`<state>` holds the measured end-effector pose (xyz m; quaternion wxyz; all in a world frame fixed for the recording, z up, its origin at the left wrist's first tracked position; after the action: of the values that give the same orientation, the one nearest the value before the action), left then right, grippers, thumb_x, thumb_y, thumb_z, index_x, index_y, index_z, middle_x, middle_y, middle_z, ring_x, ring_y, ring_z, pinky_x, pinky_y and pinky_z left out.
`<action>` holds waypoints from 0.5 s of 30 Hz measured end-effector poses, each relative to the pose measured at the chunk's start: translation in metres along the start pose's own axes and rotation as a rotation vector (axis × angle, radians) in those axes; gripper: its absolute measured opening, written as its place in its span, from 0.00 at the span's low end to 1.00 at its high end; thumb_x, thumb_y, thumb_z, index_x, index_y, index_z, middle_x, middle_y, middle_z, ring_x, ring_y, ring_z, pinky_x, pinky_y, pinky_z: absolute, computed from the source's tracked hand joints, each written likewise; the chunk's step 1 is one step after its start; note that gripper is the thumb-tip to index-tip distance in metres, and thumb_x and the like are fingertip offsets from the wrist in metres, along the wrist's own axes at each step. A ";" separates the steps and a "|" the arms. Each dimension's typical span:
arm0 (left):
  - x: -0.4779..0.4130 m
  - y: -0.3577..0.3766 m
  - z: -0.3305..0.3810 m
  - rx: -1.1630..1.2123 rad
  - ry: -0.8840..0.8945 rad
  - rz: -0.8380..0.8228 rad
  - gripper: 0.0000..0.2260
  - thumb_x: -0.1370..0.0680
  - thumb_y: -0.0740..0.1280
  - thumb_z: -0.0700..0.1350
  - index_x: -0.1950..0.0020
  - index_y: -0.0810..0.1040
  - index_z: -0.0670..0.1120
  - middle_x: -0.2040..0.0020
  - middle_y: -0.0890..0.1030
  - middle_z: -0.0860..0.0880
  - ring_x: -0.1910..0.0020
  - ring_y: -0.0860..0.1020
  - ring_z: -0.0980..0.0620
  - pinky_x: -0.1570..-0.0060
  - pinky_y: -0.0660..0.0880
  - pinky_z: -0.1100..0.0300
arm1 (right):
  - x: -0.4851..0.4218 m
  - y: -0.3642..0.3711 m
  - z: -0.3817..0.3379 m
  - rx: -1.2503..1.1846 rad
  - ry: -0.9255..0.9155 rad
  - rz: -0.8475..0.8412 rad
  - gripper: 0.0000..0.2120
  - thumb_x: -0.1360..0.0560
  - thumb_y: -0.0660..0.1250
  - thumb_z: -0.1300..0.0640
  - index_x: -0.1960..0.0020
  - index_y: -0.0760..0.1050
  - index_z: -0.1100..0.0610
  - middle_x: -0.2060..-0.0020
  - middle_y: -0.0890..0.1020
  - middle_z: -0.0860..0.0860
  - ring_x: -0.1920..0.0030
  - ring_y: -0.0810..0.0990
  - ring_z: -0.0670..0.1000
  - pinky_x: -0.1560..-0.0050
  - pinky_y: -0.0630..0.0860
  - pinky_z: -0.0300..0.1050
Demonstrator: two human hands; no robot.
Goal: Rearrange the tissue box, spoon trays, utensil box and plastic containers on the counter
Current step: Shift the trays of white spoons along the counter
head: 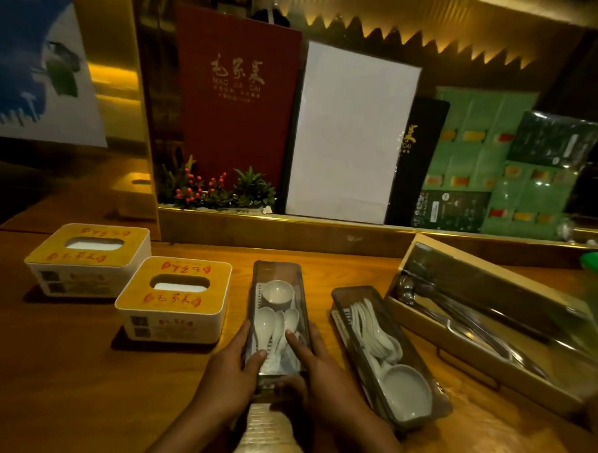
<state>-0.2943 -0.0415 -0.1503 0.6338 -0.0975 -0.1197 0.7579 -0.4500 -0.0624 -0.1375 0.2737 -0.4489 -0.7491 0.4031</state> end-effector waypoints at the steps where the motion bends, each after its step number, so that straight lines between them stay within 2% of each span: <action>1: -0.001 0.001 -0.004 -0.010 0.002 0.000 0.25 0.20 0.66 0.49 0.24 0.64 0.61 0.34 0.77 0.60 0.37 0.77 0.59 0.39 0.77 0.53 | 0.001 -0.001 0.000 0.022 0.004 -0.010 0.37 0.21 0.67 0.47 0.21 0.48 0.39 0.21 0.35 0.47 0.23 0.58 0.52 0.31 0.67 0.43; 4: -0.001 0.001 -0.010 -0.013 -0.004 0.015 0.26 0.20 0.66 0.51 0.23 0.62 0.61 0.32 0.76 0.58 0.36 0.76 0.56 0.38 0.77 0.49 | 0.012 -0.007 -0.002 0.111 -0.017 -0.044 0.36 0.20 0.64 0.45 0.21 0.45 0.39 0.20 0.37 0.49 0.25 0.64 0.56 0.33 0.70 0.49; 6: 0.000 -0.003 -0.010 0.029 -0.017 0.057 0.25 0.20 0.66 0.48 0.25 0.65 0.61 0.33 0.77 0.57 0.36 0.77 0.55 0.38 0.77 0.47 | 0.024 -0.026 0.001 0.119 -0.039 -0.010 0.37 0.22 0.64 0.42 0.21 0.45 0.38 0.20 0.41 0.46 0.24 0.61 0.54 0.30 0.68 0.52; 9: 0.001 -0.008 -0.005 -0.015 0.015 0.140 0.23 0.21 0.67 0.46 0.27 0.69 0.57 0.35 0.79 0.53 0.39 0.79 0.53 0.41 0.78 0.47 | 0.047 -0.074 0.025 0.121 0.006 0.100 0.36 0.24 0.65 0.39 0.22 0.50 0.37 0.20 0.49 0.43 0.23 0.55 0.50 0.26 0.63 0.51; 12: 0.016 -0.016 0.023 -0.233 0.163 0.312 0.19 0.21 0.68 0.46 0.30 0.73 0.52 0.31 0.75 0.50 0.36 0.76 0.49 0.40 0.76 0.50 | 0.072 -0.116 0.070 0.130 0.099 0.130 0.39 0.30 0.68 0.33 0.24 0.56 0.36 0.21 0.51 0.43 0.24 0.58 0.50 0.30 0.67 0.49; 15: 0.038 -0.003 0.071 -0.339 0.373 0.381 0.16 0.20 0.66 0.49 0.32 0.75 0.49 0.29 0.72 0.50 0.32 0.71 0.52 0.38 0.70 0.57 | 0.090 -0.127 0.117 0.080 0.176 -0.020 0.51 0.43 0.70 0.22 0.26 0.50 0.29 0.21 0.48 0.42 0.24 0.57 0.52 0.30 0.68 0.52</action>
<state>-0.3190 -0.0080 -0.0814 0.4660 -0.3597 -0.1057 0.8014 -0.6378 -0.0589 -0.0872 0.3601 -0.4638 -0.7099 0.3889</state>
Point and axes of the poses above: each hand's wrist, its own x-axis away from the middle knuckle, its own y-axis out of the palm, z = x × y, the point moved 10 cm from there along -x, towards the middle knuckle
